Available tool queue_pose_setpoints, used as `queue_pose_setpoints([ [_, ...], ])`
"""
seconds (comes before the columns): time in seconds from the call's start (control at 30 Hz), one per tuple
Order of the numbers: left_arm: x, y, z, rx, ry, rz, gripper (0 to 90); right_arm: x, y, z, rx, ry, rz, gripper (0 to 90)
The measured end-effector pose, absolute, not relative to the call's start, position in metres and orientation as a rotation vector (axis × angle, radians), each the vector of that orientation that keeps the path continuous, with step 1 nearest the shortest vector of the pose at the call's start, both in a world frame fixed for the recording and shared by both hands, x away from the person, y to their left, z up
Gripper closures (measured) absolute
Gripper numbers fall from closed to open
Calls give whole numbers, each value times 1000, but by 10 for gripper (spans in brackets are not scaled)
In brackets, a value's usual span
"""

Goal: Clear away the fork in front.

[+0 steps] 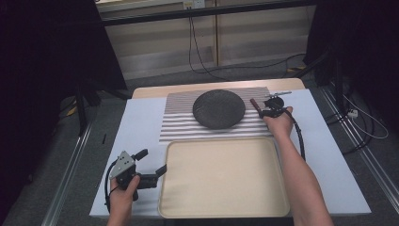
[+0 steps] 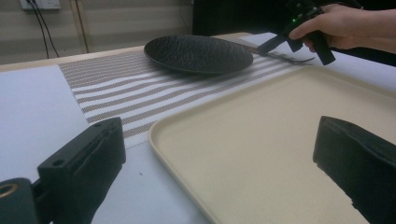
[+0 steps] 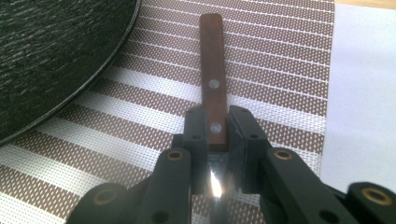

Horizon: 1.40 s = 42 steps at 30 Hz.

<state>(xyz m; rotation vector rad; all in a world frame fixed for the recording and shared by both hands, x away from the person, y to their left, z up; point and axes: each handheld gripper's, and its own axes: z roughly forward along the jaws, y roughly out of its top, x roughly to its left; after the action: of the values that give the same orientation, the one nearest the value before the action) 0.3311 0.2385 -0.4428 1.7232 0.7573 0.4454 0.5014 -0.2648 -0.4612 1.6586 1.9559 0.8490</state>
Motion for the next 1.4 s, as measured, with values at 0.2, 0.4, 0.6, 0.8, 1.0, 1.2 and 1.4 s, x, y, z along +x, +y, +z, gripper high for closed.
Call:
queue_pose_setpoints([
  [0.2,330,239,-442,1722,752,442,27,501,-267,-461,1652,1956,870,786],
  [0.4,330,240,-442,1716,758,445,27,499,-270,-456,1657,1973,917,787],
  [0.6,329,240,-442,1720,751,450,27,492,-276,-442,1623,1929,1005,787],
  [0.8,328,240,-442,1723,751,448,27,479,-279,-430,1583,1903,1086,787],
  [1.0,328,238,-441,1724,754,444,27,456,-282,-420,1532,1896,1198,786],
  [1.2,328,238,-440,1739,745,436,26,437,-282,-413,1482,1891,1269,786],
  [1.4,328,239,-439,1727,755,442,25,414,-274,-411,1423,1901,1341,785],
])
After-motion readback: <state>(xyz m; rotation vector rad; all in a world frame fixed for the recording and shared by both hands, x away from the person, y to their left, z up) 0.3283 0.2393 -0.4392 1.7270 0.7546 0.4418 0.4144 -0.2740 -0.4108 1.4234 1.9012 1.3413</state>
